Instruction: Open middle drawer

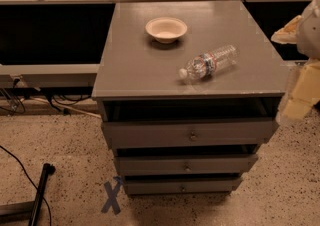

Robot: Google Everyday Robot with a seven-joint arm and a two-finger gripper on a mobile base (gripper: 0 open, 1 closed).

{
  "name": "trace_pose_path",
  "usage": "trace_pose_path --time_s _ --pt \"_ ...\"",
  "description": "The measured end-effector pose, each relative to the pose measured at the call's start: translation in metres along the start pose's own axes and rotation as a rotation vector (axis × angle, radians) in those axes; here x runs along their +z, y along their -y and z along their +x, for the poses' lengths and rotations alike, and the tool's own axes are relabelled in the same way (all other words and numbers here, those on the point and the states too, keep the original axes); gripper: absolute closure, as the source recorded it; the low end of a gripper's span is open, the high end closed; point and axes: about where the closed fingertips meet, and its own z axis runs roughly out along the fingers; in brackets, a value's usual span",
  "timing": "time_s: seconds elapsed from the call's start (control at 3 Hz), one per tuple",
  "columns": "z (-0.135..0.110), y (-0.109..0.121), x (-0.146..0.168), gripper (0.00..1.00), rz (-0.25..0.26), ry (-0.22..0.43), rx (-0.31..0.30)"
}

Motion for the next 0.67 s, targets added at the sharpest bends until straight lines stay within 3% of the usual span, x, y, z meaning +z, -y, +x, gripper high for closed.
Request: trace_pose_path --time_s 0.33,0.67 --pt "-0.015 -0.04 0.017 0.0 -0.002 0.128 -0.075" --pt "-0.016 -0.078 0.083 0.0 -0.05 0.293 -0.081"
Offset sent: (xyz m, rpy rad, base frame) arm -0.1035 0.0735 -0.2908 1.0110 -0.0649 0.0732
